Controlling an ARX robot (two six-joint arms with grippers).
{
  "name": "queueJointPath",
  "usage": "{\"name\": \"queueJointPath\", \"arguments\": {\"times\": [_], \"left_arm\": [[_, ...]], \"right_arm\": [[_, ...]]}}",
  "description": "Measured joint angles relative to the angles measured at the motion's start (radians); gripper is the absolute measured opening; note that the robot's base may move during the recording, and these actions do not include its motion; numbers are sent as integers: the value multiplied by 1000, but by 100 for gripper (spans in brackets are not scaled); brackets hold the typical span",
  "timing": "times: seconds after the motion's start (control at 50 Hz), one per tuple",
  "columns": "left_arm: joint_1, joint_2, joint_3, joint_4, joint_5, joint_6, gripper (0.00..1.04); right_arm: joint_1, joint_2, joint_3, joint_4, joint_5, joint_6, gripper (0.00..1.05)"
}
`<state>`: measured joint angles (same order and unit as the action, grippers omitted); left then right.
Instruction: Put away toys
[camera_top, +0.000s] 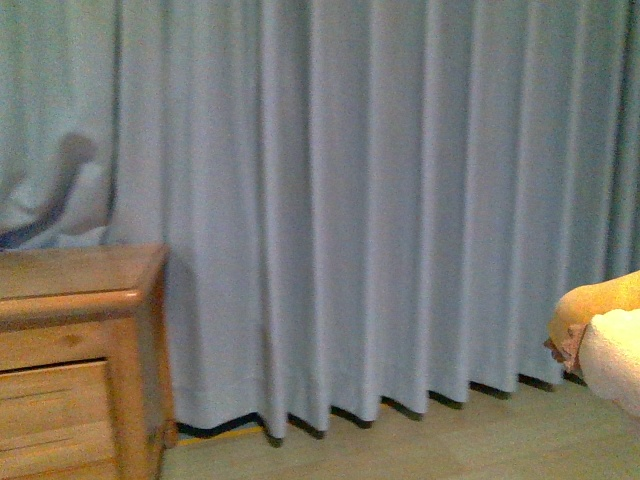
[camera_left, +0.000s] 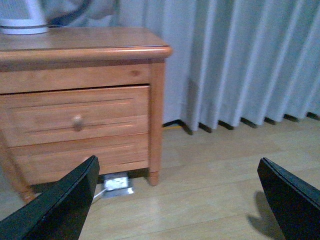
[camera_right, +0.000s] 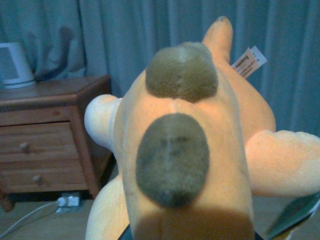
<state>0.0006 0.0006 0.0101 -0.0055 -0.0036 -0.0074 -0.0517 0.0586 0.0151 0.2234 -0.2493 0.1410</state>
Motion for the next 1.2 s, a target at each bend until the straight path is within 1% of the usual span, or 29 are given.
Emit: {"name": "queueJointPath", "arguments": {"times": [0.18, 1.199], "left_arm": [[-1, 0, 0, 0, 5, 0, 98], [-1, 0, 0, 0, 4, 0, 98]], "right_arm": [[0, -1, 0, 0, 18, 0, 8], [0, -1, 0, 0, 14, 0, 7]]}}
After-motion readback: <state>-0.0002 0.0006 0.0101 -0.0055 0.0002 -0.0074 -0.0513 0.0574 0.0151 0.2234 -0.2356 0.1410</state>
